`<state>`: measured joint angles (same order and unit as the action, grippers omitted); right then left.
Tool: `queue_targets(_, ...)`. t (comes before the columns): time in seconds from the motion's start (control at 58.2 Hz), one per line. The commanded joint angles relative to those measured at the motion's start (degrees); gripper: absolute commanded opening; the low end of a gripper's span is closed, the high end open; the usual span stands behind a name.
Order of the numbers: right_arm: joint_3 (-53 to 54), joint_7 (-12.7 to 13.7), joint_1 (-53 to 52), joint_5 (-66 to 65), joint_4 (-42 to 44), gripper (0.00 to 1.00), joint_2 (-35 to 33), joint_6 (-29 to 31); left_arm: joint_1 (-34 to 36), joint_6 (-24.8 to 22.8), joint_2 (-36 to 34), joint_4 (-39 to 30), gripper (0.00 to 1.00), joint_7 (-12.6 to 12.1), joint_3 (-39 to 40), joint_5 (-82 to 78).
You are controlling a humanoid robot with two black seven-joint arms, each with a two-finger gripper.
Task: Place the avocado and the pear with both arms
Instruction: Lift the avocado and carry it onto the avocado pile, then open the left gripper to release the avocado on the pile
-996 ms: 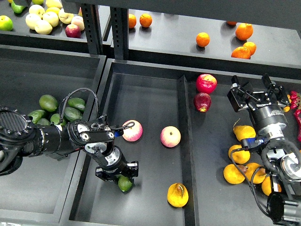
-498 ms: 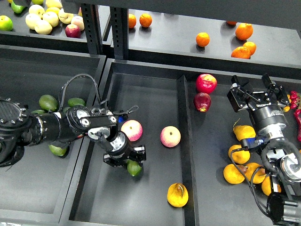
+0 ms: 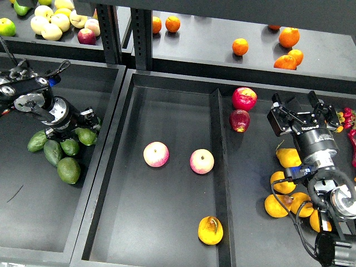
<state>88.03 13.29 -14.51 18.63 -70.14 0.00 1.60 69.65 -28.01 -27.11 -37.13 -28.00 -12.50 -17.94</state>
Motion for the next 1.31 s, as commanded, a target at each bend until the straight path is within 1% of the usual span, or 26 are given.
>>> queue_targets(0.0, -0.05, 0.07, -0.17, 0.00, 0.01, 0.99, 0.00, -0.01, -1.62, 0.01, -0.22, 0.91, 0.27, 0.00, 0.11, -0.07)
queue_targets(0.155, 0.12, 0.07, -0.17, 0.00, -0.43, 0.99, 0.00, -0.01, -2.77, 0.01, 0.57, 3.28, 0.28, 0.00, 0.20, -0.07)
queue_targets(0.343, 0.39, 0.07, 0.00, 0.00, -0.52, 0.99, 0.00, -0.01, -6.45, 0.01, 3.02, 8.11, 0.30, 0.00, 2.48, -0.42)
queue_targets(0.515, 0.48, 0.07, 0.00, 0.00, -0.52, 0.99, 0.00, -0.01, -8.39, 0.01, 4.17, 10.40, 0.32, 0.00, 2.57, -0.51)
queue_targets(0.67, 0.56, 0.07, 0.00, 0.00, -0.52, 0.99, 0.00, 0.51, -8.83, 0.01, 4.44, 12.25, 0.38, 0.00, 2.57, -0.51)
queue_targets(0.859, 0.56, 0.07, 0.00, 0.00, -0.52, 0.99, 0.00, 0.60, -9.80, 0.01, 4.44, 13.83, 0.40, 0.00, 2.57, -0.51)
queue_targets(1.082, 0.56, 0.07, 0.00, 0.00, -0.52, 0.99, 0.00, 0.69, -10.50, 0.01, 5.14, 15.24, 0.53, 0.00, 2.75, -0.60)
queue_targets(1.185, 0.56, 0.07, 0.09, 0.00, -0.52, 1.00, 0.00, 0.69, -10.42, 0.01, 5.66, 16.03, 0.64, 0.00, 2.75, -1.21)
queue_targets(1.219, 0.65, 0.07, 0.09, 0.00, -0.52, 0.99, 0.00, 0.69, -10.42, 0.01, 5.75, 16.21, 0.66, 0.00, 2.75, -1.83)
queue_targets(1.237, 0.65, 0.07, 0.09, 0.00, -0.52, 0.99, 0.00, 0.69, -10.33, 0.01, 5.75, 16.21, 0.69, 0.00, 2.83, -2.61)
queue_targets(1.288, 0.65, 0.07, 0.09, 0.00, -0.52, 0.99, 0.00, 0.69, -10.33, 0.01, 5.75, 16.21, 0.72, 0.00, 2.75, -2.71)
